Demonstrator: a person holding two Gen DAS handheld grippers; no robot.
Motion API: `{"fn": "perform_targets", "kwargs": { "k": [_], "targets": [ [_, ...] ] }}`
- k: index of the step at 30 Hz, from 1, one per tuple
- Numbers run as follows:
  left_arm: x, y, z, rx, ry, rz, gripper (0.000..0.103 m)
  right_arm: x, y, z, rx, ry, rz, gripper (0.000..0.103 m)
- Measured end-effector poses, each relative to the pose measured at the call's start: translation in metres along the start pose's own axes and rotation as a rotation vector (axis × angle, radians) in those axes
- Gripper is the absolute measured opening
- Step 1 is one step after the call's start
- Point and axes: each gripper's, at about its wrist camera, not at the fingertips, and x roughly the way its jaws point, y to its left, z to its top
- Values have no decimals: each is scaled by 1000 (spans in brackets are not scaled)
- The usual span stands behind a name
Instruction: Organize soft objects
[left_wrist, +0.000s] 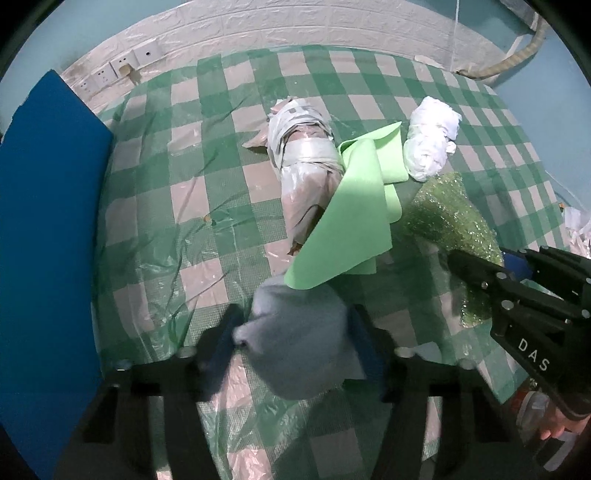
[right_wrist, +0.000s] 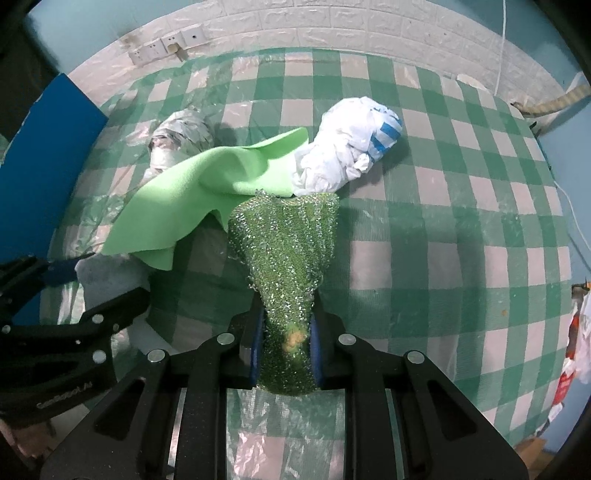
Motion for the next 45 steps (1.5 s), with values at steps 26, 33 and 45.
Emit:
{"fn": "perform_targets", "kwargs": {
  "k": [26,33,45],
  "targets": [
    [-63,18,-16,51,-153,88,28,-59,42,-3,-50,-93,-6,19],
    [-78,25,-21,57,-183,109,28,-74,55,0,-66,-114,-1,19],
    [-97,39,-27,33,-213,123,28,-91,78,8,-104,-148,19,19]
  ]
}}
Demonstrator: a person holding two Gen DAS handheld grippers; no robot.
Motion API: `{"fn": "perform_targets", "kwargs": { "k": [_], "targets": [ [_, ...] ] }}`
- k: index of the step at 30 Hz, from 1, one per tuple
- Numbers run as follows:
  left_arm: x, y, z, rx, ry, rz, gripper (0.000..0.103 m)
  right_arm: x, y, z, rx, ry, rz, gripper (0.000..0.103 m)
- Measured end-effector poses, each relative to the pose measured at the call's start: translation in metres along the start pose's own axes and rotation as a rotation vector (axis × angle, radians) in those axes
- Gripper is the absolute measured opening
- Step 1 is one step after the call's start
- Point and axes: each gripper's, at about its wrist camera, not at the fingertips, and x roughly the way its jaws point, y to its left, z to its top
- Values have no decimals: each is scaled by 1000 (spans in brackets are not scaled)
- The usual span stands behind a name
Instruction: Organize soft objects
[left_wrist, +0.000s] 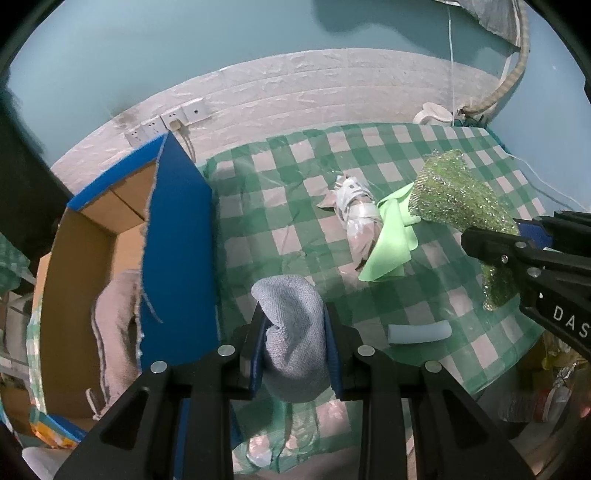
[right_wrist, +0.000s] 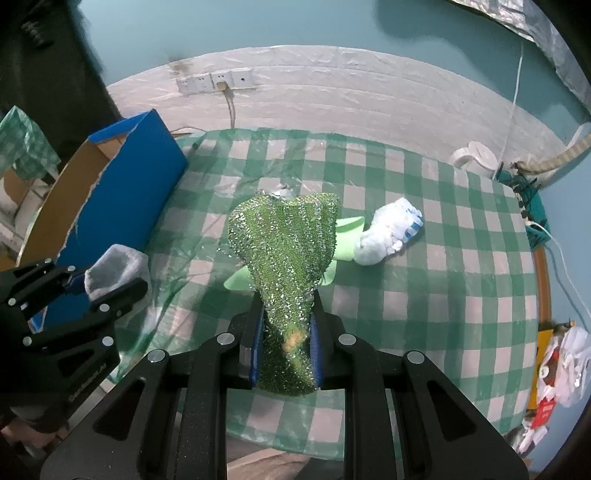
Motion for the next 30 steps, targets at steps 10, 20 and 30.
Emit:
{"fn": "perform_targets", "kwargs": {
  "k": [10,20,30],
  "targets": [
    [-21,15,-1,-8,-39,24,28,-16,20,14,-31,-35,17,19],
    [-43,38,-3,-30,-80,52,28,-33,48,28,-71,-67,44,19],
    [-64,72,-7,-95,-116,36,28,-42,87,40,-126,-81,68,19]
  ]
}}
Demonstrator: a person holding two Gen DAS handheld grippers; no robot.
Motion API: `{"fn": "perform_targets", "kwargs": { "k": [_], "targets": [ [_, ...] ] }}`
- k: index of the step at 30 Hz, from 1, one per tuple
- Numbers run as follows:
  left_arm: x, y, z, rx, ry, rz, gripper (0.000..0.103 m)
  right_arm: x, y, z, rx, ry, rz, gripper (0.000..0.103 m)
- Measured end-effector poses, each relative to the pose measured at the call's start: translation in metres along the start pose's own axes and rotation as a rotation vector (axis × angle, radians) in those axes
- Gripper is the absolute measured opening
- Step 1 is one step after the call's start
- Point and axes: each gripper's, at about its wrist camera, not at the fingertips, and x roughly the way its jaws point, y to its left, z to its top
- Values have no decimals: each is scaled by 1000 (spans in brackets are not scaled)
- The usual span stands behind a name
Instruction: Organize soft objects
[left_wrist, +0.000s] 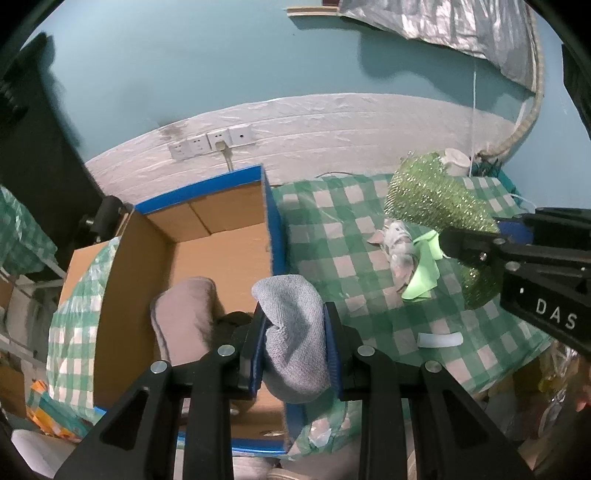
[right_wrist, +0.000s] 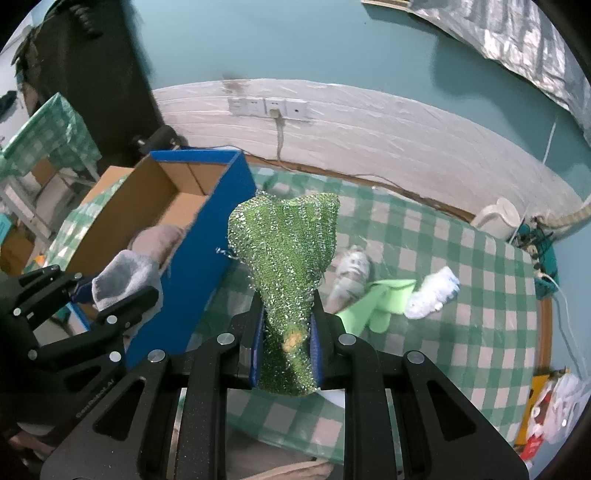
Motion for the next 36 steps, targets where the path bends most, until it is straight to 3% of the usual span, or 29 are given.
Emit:
{"fn": "perform_targets", "kwargs": {
  "k": [23,36],
  "targets": [
    [-1,95,-15,-147,13,47,28,27,91,33,-113,37,94,19],
    [15,122,-30,-165,56,86,28,61,139,39,-160,101,160,19]
  ]
}}
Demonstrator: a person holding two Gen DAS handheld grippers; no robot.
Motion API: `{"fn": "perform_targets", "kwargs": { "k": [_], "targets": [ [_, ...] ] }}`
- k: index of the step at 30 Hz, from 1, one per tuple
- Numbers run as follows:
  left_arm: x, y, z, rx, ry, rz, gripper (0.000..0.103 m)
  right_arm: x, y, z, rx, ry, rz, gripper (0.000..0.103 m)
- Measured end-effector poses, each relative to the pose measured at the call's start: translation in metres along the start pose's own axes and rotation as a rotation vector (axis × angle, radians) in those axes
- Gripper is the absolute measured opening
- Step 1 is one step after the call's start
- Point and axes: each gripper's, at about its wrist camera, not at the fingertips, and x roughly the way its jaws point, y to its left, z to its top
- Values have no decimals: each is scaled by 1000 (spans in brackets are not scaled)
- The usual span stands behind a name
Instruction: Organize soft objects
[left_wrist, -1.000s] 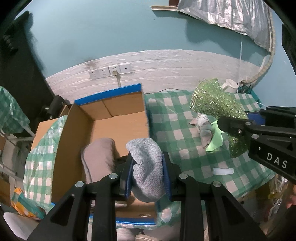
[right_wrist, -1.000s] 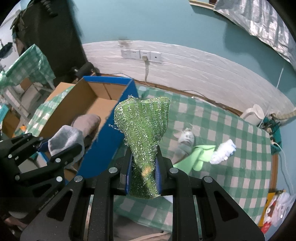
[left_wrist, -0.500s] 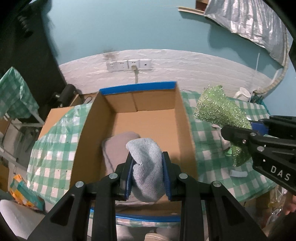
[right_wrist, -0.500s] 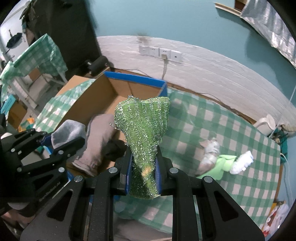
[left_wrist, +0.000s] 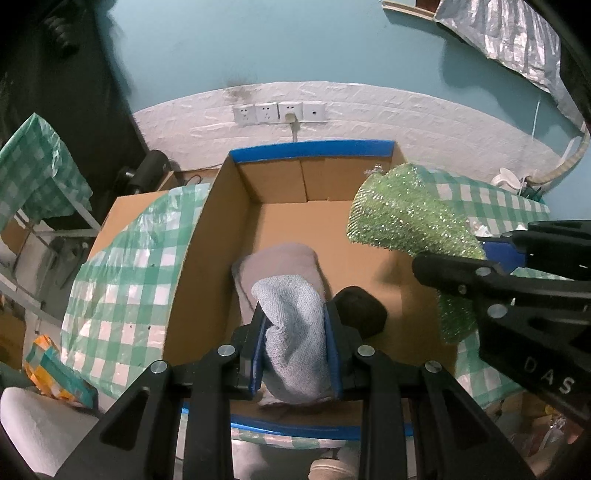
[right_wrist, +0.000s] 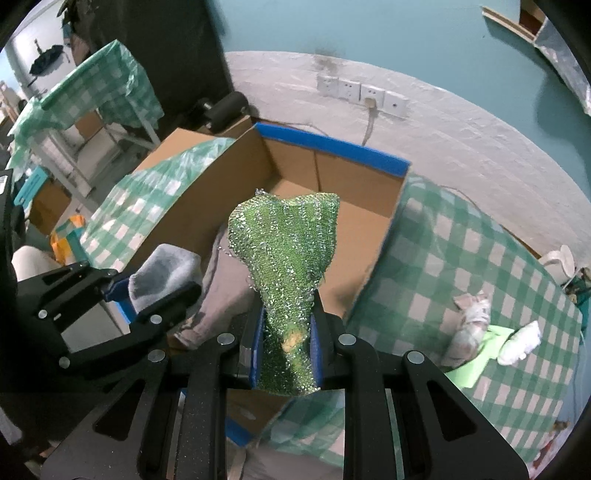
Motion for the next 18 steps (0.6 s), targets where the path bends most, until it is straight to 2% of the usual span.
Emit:
{"fn": "perform_targets", "kwargs": {
  "k": [6,8,10,14,18],
  "targets": [
    [6,10,-2,-16,19,10,29,11,3,2,9,20,11,19],
    [8,12,-3,-21,24,15,31,14,5,3,9,25,14,25],
    [11,14,-3,-24,36,24,33,16,6,4,10,29,11,27],
    [14,15,-4,-21,51,43,40,20,8,5,15,31,-14,50],
    [15,18,-5,-26,53,54,44,20,8,5,18,22,-41,57]
  ]
}}
